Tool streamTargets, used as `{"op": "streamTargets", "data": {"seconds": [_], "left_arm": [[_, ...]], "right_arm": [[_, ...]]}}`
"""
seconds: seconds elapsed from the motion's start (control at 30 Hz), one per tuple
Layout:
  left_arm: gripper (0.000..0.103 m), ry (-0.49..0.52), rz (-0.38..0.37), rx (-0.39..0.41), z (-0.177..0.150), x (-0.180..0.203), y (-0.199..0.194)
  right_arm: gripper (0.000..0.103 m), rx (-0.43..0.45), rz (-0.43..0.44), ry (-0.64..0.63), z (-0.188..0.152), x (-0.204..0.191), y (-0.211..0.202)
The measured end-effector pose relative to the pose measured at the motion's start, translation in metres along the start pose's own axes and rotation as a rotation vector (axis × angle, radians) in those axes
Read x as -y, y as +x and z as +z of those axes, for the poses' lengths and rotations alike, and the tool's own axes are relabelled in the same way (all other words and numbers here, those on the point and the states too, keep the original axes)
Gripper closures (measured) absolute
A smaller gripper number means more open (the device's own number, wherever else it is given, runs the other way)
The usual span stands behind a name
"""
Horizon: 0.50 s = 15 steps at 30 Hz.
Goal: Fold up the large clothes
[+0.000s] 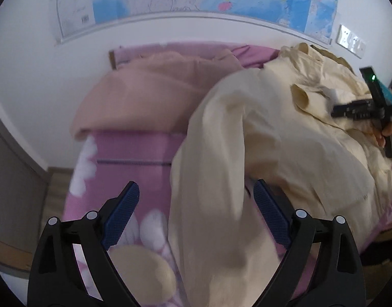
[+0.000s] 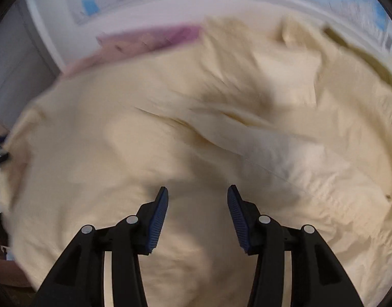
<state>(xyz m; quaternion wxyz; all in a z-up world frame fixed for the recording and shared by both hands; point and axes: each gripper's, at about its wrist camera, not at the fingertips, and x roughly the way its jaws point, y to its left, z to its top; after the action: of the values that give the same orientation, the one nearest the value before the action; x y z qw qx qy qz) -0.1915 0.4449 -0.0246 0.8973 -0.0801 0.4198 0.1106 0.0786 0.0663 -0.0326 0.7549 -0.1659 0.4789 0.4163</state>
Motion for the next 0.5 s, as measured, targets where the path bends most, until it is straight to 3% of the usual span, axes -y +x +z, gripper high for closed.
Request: {"op": "streamTargets", "data": {"seconds": [0.03,0.1,0.17,0.2,0.23,0.33,0.5], "left_arm": [[0.023,0.004,-0.019,-0.005,-0.003,-0.002,0.0],[0.059,0.008,-0.054,-0.015,-0.007,-0.001,0.002],[0.083,-0.006,-0.087,-0.03,-0.006,-0.005,0.006],[0.089,-0.01,-0.088,-0.028,-0.004,-0.005,0.006],[0.092,-0.019,-0.087,-0.019,0.0,-0.008,0.004],[0.099,-0.042,-0.11,0.003,0.009,-0.016,-0.004],[0.1,-0.027,-0.105,0.005,0.023,-0.015,-0.015]], "right_arm": [[0.054,0.043,0.039,-0.026,0.001,-0.016,-0.014],[0.047,0.101,0.153,-0.101,0.002,-0.053,-0.036],[0.04,0.123,0.265,-0.189,0.0,-0.095,-0.047],[0.036,0.125,0.339,-0.256,-0.003,-0.124,-0.049],[0.031,0.111,0.424,-0.309,-0.006,-0.152,-0.046],[0.027,0.022,0.599,-0.383,-0.01,-0.221,-0.022],[0.016,-0.076,0.742,-0.386,-0.024,-0.297,0.024]]}}
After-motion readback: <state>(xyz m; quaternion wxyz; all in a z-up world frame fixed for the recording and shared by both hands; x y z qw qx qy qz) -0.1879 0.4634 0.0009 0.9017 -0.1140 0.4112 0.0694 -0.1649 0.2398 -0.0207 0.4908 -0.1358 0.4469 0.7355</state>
